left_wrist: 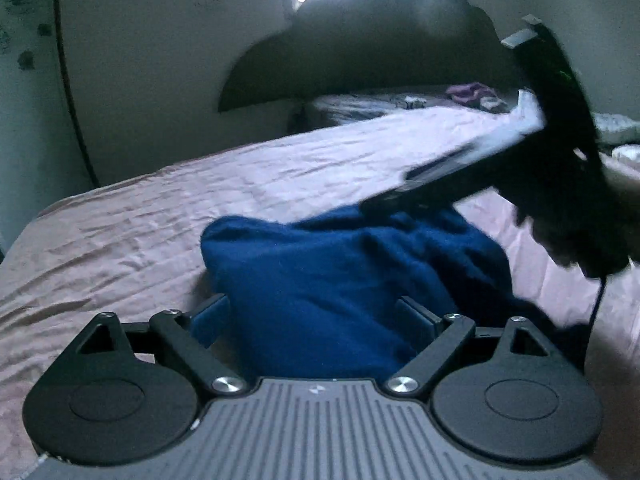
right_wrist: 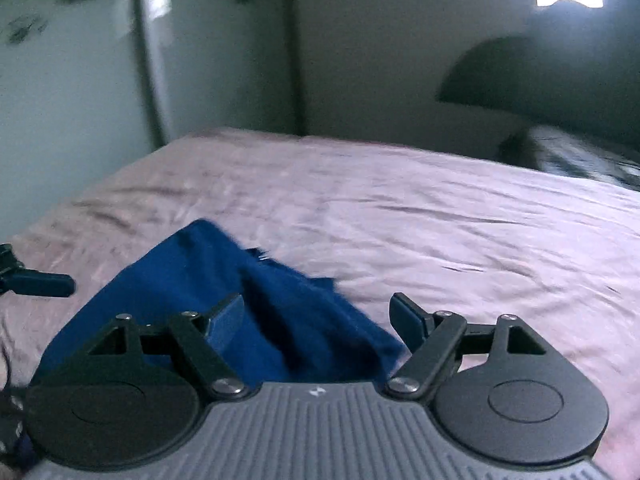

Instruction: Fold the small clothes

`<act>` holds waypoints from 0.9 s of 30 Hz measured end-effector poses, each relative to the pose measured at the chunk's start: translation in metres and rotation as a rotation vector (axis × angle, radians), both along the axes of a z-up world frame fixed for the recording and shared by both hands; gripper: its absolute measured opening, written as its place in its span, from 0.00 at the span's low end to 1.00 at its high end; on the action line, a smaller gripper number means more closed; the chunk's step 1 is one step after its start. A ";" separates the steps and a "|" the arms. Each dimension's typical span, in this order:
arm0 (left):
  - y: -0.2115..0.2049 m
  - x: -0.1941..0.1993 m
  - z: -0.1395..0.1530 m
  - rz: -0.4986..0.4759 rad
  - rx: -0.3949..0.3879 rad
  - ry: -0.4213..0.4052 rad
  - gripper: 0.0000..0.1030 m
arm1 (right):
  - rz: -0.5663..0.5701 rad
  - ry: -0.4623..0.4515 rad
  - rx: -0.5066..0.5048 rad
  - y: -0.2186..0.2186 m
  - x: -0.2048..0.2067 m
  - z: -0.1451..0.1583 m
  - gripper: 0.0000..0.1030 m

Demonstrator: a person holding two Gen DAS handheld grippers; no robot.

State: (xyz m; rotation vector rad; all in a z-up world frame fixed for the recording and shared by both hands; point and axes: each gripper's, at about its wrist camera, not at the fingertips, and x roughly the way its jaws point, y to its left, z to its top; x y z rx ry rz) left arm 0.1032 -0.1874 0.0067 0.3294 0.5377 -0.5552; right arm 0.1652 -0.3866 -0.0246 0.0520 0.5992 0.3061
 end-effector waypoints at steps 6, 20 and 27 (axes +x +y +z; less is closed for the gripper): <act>0.011 0.007 -0.016 0.022 0.009 0.027 0.94 | 0.050 0.090 0.002 0.006 0.027 -0.018 0.19; 0.011 0.001 -0.011 0.057 0.006 0.003 0.94 | -0.049 0.048 -0.009 0.010 0.057 -0.025 0.15; 0.025 0.002 0.015 0.052 -0.147 0.009 0.94 | -0.085 0.013 0.103 -0.008 -0.014 0.014 0.15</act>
